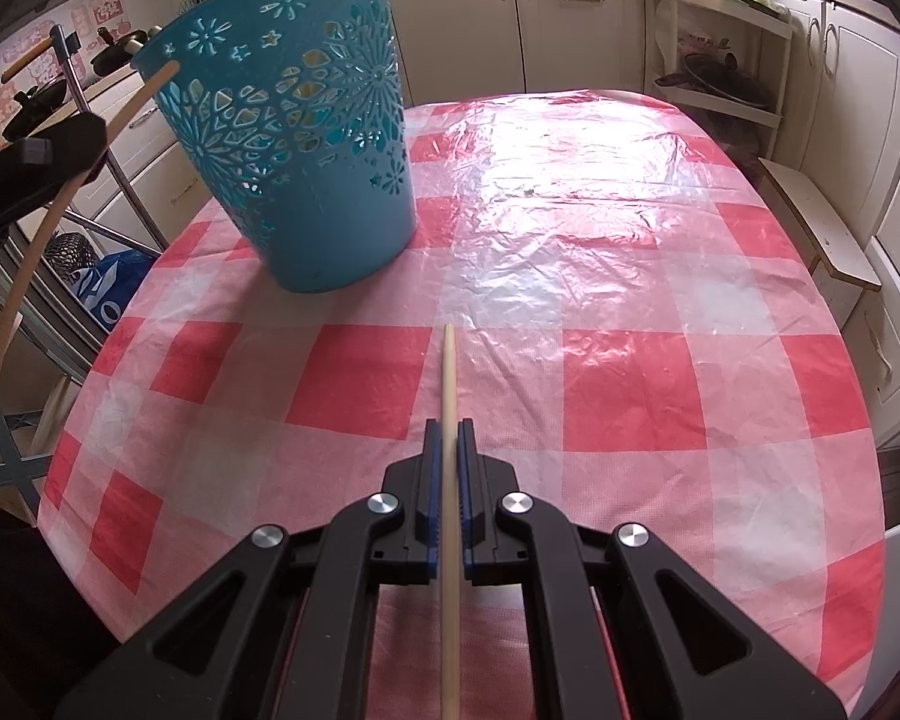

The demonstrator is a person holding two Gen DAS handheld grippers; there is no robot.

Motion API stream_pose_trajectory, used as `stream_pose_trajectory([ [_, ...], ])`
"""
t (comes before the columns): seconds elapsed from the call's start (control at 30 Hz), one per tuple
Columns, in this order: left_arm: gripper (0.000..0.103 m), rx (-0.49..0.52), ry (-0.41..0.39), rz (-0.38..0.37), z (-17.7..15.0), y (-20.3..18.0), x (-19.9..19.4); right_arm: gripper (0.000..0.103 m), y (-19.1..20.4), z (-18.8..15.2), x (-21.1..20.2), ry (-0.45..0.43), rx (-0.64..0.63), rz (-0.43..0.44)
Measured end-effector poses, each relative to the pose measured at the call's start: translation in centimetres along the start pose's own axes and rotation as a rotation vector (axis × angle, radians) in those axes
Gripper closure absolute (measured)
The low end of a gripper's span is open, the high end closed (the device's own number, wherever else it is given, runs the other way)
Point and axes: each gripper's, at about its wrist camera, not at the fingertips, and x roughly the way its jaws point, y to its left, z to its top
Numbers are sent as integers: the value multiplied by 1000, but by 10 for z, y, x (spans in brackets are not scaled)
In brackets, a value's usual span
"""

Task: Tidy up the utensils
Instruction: 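Lift the stick with the left tool up over the teal basket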

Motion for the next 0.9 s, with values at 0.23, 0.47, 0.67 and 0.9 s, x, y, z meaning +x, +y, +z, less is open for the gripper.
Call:
stream_pose_trajectory([
  [0.23,98,26,-5,-16,-1,-12,0,97,4,0,1,-1,-4,-12],
  [0.47,98,16,-26,-34,2,-13,-6,97,7,0,3,-4,-5,-20],
  [0.67,98,5,-33,-34,5,-13,-6,97,7,0,3,-4,-6,-16],
  [0.9,98,-37,-59,-55,16,0,-15,97,7,0,2,-4,-3,-14],
])
